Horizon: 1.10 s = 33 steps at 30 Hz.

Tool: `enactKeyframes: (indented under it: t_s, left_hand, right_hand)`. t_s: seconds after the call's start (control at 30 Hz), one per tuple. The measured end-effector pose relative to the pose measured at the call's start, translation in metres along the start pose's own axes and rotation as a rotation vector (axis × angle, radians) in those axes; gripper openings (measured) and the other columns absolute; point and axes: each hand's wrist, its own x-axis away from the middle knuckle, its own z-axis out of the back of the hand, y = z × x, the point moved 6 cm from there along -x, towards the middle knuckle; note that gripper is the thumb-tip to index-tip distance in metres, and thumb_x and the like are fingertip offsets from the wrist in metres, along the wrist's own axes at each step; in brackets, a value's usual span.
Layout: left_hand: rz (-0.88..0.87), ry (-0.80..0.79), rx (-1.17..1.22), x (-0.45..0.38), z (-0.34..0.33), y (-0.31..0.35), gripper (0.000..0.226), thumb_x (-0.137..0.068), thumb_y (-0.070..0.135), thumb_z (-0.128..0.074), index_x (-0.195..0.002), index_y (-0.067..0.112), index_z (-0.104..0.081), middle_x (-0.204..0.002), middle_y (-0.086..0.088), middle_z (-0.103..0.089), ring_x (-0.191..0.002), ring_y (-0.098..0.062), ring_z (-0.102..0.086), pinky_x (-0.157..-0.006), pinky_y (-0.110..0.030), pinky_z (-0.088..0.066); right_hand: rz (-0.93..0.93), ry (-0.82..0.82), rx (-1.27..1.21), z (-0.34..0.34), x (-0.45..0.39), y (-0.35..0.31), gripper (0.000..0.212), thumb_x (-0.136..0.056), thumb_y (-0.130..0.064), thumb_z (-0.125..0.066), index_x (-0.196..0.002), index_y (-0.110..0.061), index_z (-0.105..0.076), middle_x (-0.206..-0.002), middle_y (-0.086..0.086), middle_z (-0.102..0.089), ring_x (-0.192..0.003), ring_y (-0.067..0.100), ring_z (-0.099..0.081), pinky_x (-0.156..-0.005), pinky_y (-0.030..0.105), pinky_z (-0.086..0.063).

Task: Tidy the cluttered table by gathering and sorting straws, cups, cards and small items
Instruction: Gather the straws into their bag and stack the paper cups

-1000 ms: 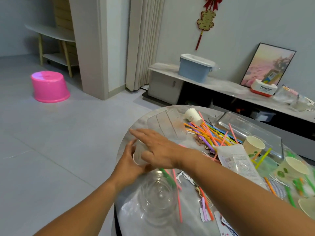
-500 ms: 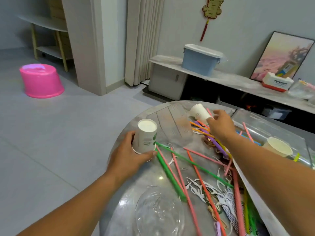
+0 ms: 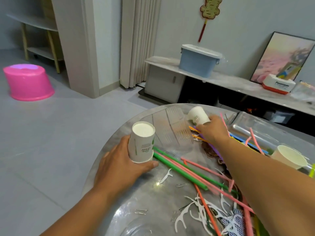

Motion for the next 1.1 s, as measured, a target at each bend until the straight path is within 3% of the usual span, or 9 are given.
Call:
enactKeyframes:
  t_s: [0.13,0.27,0.37,0.43,0.57,0.73,0.87,0.97,1.1]
  left_hand:
    - [-0.009,-0.020,-0.027,-0.002,-0.002,0.001,0.081,-0.043,0.084,-0.079,-0.110,0.053,-0.046,-0.104,0.033,-0.063,-0.100,-0.001,-0.060,-0.082,-0.038,-0.055]
    - [-0.013,-0.029,-0.038,-0.002,-0.002,-0.001,0.083,-0.043,0.086,-0.077,-0.112,0.053,-0.044,-0.105,0.033,-0.061,-0.102,-0.003,-0.059,-0.081,-0.033,-0.051]
    - [-0.020,-0.047,-0.047,-0.001,0.000,0.003,0.082,-0.043,0.087,-0.076,-0.111,0.054,-0.043,-0.104,0.034,-0.060,-0.101,-0.005,-0.057,-0.080,-0.032,-0.048]
    - [-0.022,-0.067,-0.048,0.000,0.000,0.005,0.082,-0.043,0.087,-0.076,-0.110,0.052,-0.044,-0.106,0.031,-0.062,-0.103,-0.008,-0.059,-0.086,-0.035,-0.050]
    - [-0.016,-0.148,-0.041,0.001,0.000,0.004,0.082,-0.041,0.087,-0.077,-0.108,0.054,-0.044,-0.106,0.030,-0.064,-0.104,-0.006,-0.061,-0.090,-0.037,-0.051]
    - [-0.009,-0.229,0.078,0.011,0.009,0.010,0.098,-0.035,0.078,-0.089,-0.116,0.064,-0.036,-0.108,0.043,-0.058,-0.096,0.013,-0.059,-0.075,-0.017,-0.048]
    - [0.015,-0.342,0.219,0.017,0.017,0.024,0.098,-0.046,0.051,-0.099,-0.120,0.058,-0.034,-0.110,0.036,-0.061,-0.097,0.012,-0.061,-0.073,-0.014,-0.051]
    - [-0.037,-0.339,0.288,0.014,0.025,0.053,0.100,-0.054,0.028,-0.101,-0.130,0.040,-0.038,-0.113,0.015,-0.065,-0.095,0.013,-0.061,-0.070,-0.005,-0.047]
    - [-0.050,-0.396,0.395,0.015,0.021,0.103,0.103,-0.058,0.019,-0.099,-0.137,0.035,-0.036,-0.116,0.004,-0.065,-0.093,0.008,-0.065,-0.068,-0.008,-0.051]
  right_hand:
    - [-0.004,0.136,-0.221,0.013,0.007,-0.006,0.048,-0.080,-0.037,-0.064,-0.123,-0.017,-0.058,-0.091,-0.004,-0.063,-0.069,0.011,-0.064,-0.052,0.026,-0.043]
    - [0.080,0.221,-0.427,0.038,0.029,-0.034,0.056,-0.083,-0.048,-0.054,-0.132,-0.021,-0.055,-0.123,0.012,-0.058,-0.101,0.028,-0.063,-0.087,0.045,-0.055]
    - [0.230,0.172,-0.550,0.062,0.060,-0.074,0.029,-0.089,-0.044,-0.046,-0.106,-0.027,-0.062,-0.113,0.011,-0.062,-0.101,0.031,-0.063,-0.087,0.055,-0.055]
    - [0.423,0.113,-0.488,0.077,0.086,-0.109,0.024,-0.091,-0.041,-0.041,-0.094,-0.028,-0.061,-0.103,0.006,-0.064,-0.100,0.031,-0.060,-0.088,0.057,-0.052]
    - [0.766,-0.091,-0.036,0.080,0.146,-0.171,0.035,-0.087,-0.059,-0.037,-0.108,-0.043,-0.060,-0.107,-0.008,-0.058,-0.105,0.016,-0.055,-0.093,0.043,-0.048]
    - [0.891,-0.205,0.463,0.044,0.204,-0.182,0.047,-0.092,-0.059,-0.052,-0.130,-0.033,-0.058,-0.113,0.005,-0.054,-0.103,0.034,-0.058,-0.087,0.043,-0.047]
    - [0.818,-0.307,0.381,0.031,0.218,-0.162,0.058,-0.095,-0.063,-0.048,-0.146,-0.035,-0.044,-0.121,0.000,-0.048,-0.113,0.026,-0.054,-0.090,0.039,-0.045]
    - [0.805,-0.294,0.258,0.049,0.219,-0.160,0.065,-0.097,-0.066,-0.043,-0.153,-0.036,-0.032,-0.131,-0.003,-0.045,-0.124,0.021,-0.049,-0.099,0.041,-0.044]
    - [0.761,-0.267,0.187,0.086,0.214,-0.158,0.067,-0.100,-0.064,-0.038,-0.157,-0.032,-0.024,-0.147,-0.003,-0.039,-0.132,0.021,-0.046,-0.102,0.039,-0.041]
